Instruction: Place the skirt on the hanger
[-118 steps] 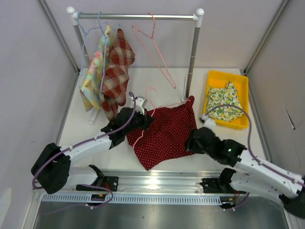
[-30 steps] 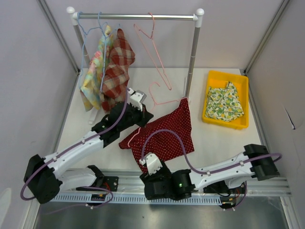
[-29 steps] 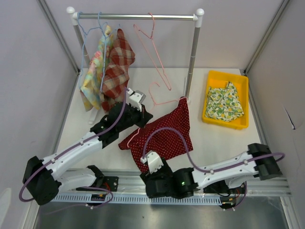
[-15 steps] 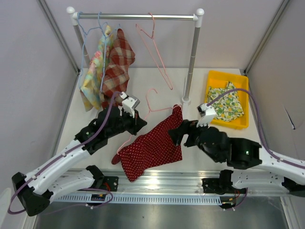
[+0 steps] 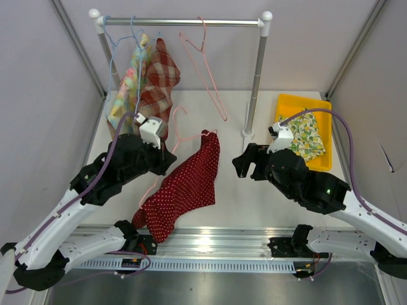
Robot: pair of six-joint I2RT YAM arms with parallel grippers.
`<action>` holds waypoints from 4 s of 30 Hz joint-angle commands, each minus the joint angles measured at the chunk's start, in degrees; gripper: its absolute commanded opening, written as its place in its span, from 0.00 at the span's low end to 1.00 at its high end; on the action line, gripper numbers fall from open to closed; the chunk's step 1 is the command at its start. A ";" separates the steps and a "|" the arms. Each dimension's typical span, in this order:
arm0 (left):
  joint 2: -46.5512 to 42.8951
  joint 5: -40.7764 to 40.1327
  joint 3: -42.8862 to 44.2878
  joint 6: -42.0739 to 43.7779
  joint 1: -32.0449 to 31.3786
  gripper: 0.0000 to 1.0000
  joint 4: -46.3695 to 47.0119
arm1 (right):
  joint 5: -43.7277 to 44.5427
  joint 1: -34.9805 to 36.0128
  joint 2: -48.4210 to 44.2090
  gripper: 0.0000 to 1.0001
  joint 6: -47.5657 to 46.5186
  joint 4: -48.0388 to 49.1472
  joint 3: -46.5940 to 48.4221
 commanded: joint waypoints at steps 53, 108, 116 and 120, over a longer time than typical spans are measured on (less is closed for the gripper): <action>48.39 1.47 62.31 6.13 20.87 0.00 0.75 | -19.09 -24.16 8.05 0.85 -4.51 7.63 -3.17; 3.57 21.07 18.28 -0.89 21.58 0.79 15.87 | -29.56 -60.63 49.36 0.66 -10.13 20.13 10.00; -2.58 25.04 6.33 -2.39 20.17 0.78 14.82 | -27.45 -61.16 55.78 0.67 -10.93 20.12 15.46; -3.81 26.00 2.81 -2.21 20.17 0.78 14.46 | -27.89 -61.34 56.58 0.55 -10.58 21.70 14.32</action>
